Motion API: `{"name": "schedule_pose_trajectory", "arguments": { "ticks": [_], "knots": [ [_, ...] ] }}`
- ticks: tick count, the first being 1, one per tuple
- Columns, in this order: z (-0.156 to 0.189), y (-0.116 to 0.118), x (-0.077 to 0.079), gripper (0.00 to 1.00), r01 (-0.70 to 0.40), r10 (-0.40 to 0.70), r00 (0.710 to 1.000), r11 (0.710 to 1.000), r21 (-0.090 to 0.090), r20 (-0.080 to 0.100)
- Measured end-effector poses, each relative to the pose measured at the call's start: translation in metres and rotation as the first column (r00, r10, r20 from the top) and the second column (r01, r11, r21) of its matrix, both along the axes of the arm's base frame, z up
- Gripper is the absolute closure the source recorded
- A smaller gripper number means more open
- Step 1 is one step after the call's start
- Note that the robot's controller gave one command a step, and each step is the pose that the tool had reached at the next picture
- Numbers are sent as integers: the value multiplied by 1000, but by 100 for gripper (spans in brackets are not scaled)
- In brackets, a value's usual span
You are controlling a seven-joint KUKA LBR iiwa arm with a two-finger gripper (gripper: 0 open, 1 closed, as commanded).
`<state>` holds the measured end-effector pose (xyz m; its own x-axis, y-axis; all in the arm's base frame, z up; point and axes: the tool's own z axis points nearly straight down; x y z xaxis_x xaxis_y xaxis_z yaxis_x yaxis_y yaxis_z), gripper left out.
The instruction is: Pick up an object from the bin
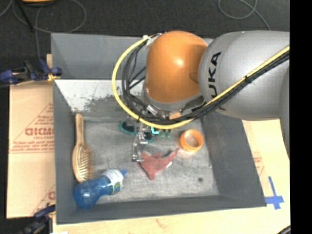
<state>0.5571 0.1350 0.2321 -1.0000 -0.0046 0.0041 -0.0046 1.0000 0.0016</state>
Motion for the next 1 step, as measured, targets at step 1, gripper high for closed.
{"name": "schedule_pose_trajectory", "arguments": {
  "ticks": [1],
  "knots": [
    [3,-1,1,0,3,-3,1000,1000,1,6]
  ]
}}
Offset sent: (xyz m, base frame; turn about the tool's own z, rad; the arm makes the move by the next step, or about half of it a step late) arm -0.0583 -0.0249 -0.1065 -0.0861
